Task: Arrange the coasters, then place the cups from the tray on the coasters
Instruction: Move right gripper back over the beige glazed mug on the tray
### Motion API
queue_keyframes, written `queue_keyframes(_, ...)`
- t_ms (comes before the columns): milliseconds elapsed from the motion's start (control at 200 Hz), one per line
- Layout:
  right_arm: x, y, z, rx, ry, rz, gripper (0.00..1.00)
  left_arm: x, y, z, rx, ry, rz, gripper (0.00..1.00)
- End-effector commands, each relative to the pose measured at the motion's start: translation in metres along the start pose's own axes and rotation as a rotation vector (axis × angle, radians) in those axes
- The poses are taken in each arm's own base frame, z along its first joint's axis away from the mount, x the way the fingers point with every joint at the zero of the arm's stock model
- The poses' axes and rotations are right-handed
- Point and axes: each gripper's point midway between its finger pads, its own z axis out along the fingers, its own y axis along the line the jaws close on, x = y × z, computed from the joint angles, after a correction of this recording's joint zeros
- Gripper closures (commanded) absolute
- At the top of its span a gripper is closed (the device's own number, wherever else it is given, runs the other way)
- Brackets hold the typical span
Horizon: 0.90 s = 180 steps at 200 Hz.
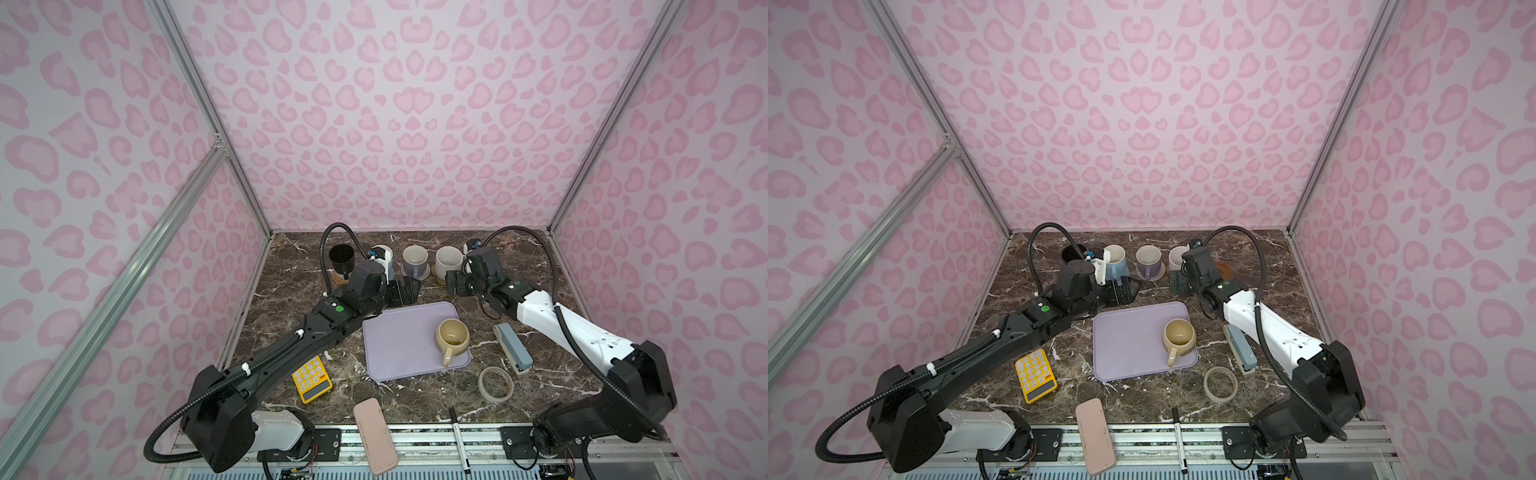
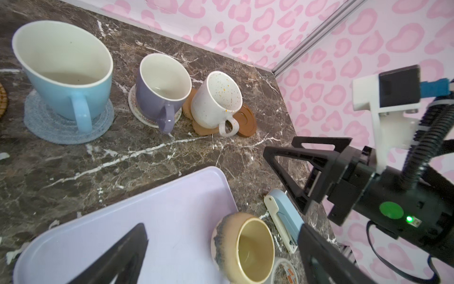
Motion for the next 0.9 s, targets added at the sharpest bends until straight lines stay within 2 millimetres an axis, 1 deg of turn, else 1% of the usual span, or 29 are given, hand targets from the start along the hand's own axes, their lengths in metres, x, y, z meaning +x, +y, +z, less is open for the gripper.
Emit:
queue_keyframes(0,0.016,0.004,-0.009,-0.071,0.004,-0.008,0.02,0.008,-0.006,-0.016,0.032,-0.024,0.035,0.03)
queue_keyframes(100,0.038,-0.005,-0.016,-0.060,0.038,0.005,0.02,0.022,0.001,-0.024,0.029,-0.001,0.028,0.03)
queue_keyframes(175,0.055,-0.009,-0.023,-0.051,0.095,0.019,0.02,0.035,-0.001,-0.025,0.068,0.036,0.023,0.03)
queue_keyframes(245,0.066,-0.006,-0.032,-0.044,0.102,0.010,0.02,0.046,-0.004,-0.024,0.098,0.073,0.025,0.03)
queue_keyframes(310,0.078,-0.001,-0.040,-0.042,0.097,-0.010,0.02,0.055,-0.002,-0.022,0.089,0.091,0.026,0.03)
queue_keyframes(420,0.096,0.002,-0.049,-0.030,0.114,-0.002,0.02,0.072,-0.003,-0.014,0.079,0.136,0.044,0.03)
queue_keyframes(485,0.112,0.008,-0.050,-0.027,0.148,-0.026,0.02,0.080,-0.004,-0.009,0.075,0.161,0.052,0.03)
queue_keyframes(590,0.135,0.017,-0.052,-0.023,0.160,-0.057,0.02,0.088,-0.004,-0.004,0.071,0.172,0.049,0.03)
queue_keyframes(655,0.147,0.027,-0.051,-0.054,0.151,-0.064,0.04,0.092,-0.001,-0.002,0.065,0.177,0.038,0.03)
queue_keyframes(760,0.159,0.038,-0.052,-0.073,0.145,-0.069,0.05,0.098,0.003,0.004,0.060,0.183,0.018,0.03)
queue_keyframes(825,0.165,0.040,-0.051,-0.059,0.148,-0.076,0.05,0.102,0.005,0.008,0.057,0.195,0.010,0.03)
queue_keyframes(895,0.171,0.037,-0.047,-0.032,0.153,-0.082,0.06,0.105,0.006,0.012,0.050,0.207,0.004,0.03)
